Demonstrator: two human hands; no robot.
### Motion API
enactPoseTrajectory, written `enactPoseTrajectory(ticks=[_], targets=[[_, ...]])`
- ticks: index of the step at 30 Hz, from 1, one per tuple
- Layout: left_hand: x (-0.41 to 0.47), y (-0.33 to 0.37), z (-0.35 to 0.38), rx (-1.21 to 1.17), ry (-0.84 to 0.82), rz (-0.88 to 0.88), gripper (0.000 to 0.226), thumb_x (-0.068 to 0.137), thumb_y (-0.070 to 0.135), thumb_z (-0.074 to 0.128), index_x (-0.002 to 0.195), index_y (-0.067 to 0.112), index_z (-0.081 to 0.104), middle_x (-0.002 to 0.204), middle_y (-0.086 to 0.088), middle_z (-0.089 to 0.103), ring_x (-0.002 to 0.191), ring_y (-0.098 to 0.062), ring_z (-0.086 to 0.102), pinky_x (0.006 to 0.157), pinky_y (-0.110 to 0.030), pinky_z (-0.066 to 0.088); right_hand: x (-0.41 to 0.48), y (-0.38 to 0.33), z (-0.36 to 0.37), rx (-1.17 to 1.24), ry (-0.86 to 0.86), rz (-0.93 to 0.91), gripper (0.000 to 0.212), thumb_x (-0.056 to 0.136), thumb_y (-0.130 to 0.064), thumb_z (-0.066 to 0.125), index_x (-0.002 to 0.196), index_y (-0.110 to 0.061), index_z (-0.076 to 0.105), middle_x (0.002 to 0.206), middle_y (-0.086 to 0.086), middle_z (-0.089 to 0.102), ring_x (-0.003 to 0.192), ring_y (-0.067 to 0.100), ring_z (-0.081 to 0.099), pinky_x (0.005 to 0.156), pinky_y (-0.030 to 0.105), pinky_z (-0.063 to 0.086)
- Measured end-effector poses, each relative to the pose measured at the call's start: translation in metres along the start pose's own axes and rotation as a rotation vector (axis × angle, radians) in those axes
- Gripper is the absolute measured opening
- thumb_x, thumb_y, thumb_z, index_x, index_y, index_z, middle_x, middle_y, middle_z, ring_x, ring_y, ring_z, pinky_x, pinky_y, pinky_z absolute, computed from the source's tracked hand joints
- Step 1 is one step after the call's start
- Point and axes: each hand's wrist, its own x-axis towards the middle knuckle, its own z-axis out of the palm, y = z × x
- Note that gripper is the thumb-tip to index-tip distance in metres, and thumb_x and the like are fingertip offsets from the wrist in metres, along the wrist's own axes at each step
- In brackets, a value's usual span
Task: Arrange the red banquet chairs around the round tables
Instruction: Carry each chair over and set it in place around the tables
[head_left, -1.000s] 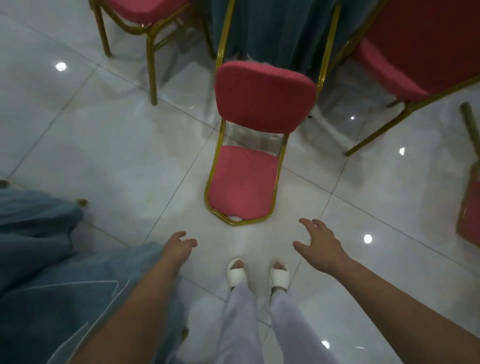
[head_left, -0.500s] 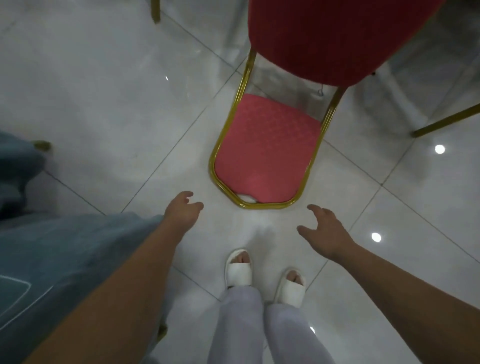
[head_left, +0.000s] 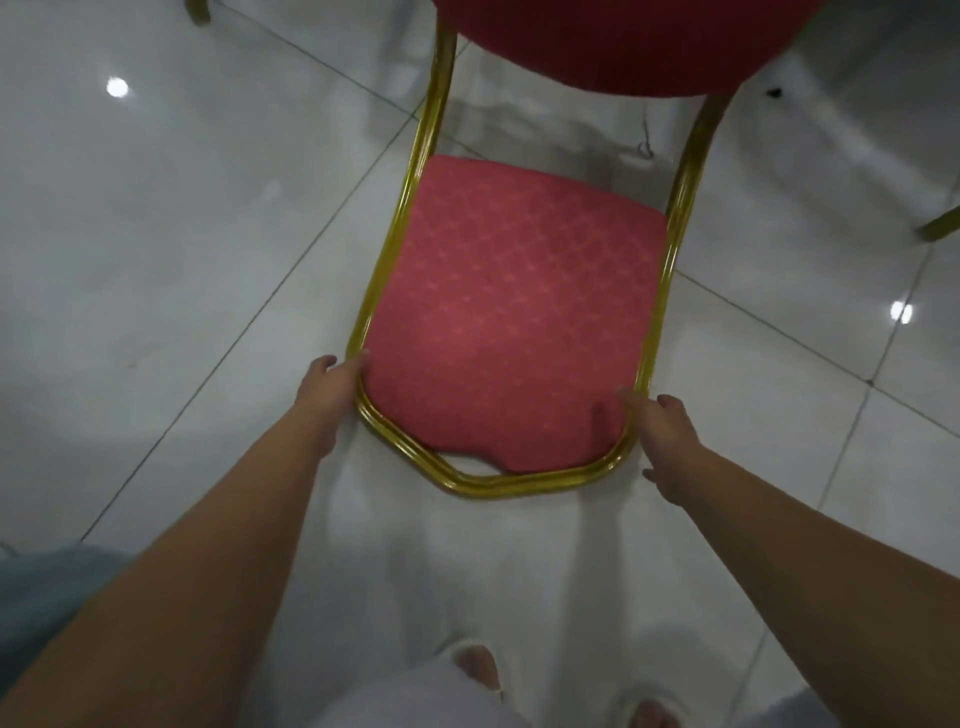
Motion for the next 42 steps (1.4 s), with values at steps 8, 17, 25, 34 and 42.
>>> enactPoseTrajectory(ticks=[8,17,25,34,42], targets=[[0.019,0.004,0.005,-0.095,-0.141,0.018,0.031,0.092,0.033,0.063,0.120,0.021,0.060,0.108,-0.005,0.070,0.084,-0.019,0.065,0.061,-0.030,0.051,0.023,0.010,0.017,0.289,-0.043,-0.013,0.046,0.092,-0.027,0.066,0.130,-0.008,0.048,0.123,0.014,0.062,0.098,0.032,0.064,0.082,0.049,0.056],[-0.191,0.078,-0.119,0.088,-0.003,-0.038,0.047,0.093,0.031,0.065,0.137,0.021,0.052,0.111,-0.006,0.060,0.085,-0.025,0.057,0.060,-0.035,0.048,-0.204,-0.041,-0.067,0.014,-0.147,0.160,0.035,0.093,-0.023,0.062,0.126,-0.016,0.050,0.107,0.009,0.063,0.087,0.029,0.062,0.057,0.038,0.050],[-0.412,0.228,-0.240,0.242,0.062,-0.017,0.044,0.091,0.034,0.067,0.130,0.020,0.051,0.114,-0.012,0.056,0.082,-0.027,0.054,0.059,-0.035,0.048,-0.443,-0.164,-0.160,-0.159,-0.176,0.212,0.027,0.093,-0.027,0.065,0.109,-0.011,0.052,0.093,0.009,0.059,0.078,0.025,0.058,0.061,0.039,0.048],[-0.568,0.463,-0.340,-0.184,-0.017,0.255,0.019,0.089,0.030,0.065,0.101,0.017,0.059,0.093,-0.004,0.057,0.078,-0.016,0.057,0.056,-0.028,0.056,-0.615,-0.359,-0.224,0.045,-0.343,-0.146,0.031,0.090,-0.047,0.060,0.096,-0.017,0.059,0.098,0.007,0.058,0.089,0.028,0.065,0.070,0.042,0.059],[-0.633,0.449,-0.248,0.342,-0.127,0.641,0.067,0.087,0.031,0.069,0.147,0.022,0.041,0.143,-0.004,0.049,0.124,-0.021,0.050,0.099,-0.036,0.045,-0.657,-0.366,-0.260,-0.048,-0.178,-0.399,0.056,0.094,-0.053,0.054,0.141,-0.025,0.043,0.137,0.002,0.045,0.112,0.025,0.048,0.093,0.049,0.046]])
